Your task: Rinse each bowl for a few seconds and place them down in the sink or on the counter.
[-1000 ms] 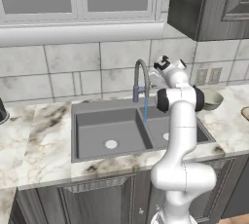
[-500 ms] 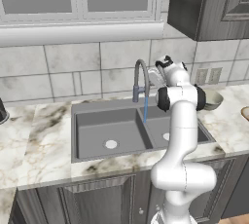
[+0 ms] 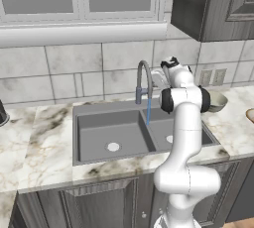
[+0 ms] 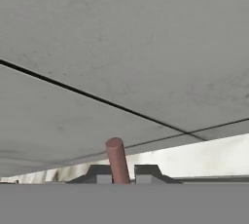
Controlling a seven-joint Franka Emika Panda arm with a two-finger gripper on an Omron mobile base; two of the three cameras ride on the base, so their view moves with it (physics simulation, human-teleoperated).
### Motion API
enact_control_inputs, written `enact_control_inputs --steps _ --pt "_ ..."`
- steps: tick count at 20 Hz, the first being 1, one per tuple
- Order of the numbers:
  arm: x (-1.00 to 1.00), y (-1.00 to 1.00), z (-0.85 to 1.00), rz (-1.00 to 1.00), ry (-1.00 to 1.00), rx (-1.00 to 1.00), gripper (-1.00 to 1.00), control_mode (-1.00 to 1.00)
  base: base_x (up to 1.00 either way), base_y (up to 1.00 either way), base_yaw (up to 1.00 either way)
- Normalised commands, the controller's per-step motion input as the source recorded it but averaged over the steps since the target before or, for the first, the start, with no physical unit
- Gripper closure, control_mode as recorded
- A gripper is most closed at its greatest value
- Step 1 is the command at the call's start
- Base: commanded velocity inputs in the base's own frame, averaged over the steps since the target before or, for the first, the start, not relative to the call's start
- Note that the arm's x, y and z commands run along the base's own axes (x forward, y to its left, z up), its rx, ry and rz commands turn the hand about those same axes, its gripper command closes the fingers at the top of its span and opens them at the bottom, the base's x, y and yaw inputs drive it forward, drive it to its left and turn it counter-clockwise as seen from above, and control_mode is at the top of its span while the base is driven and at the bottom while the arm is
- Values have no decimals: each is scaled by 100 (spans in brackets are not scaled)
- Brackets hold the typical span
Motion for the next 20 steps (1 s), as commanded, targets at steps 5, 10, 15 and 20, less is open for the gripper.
enact_control_inputs --steps 5,10,15,20 --pt "2 -9 15 0 -16 0 -100 -100 0 0 0" --pt "0 -14 8 0 -13 1 -100 -100 0 0 0" --pt "-1 -30 16 0 -9 4 -100 -100 0 0 0" --pt "-5 -24 20 0 -2 8 -100 -100 0 0 0"
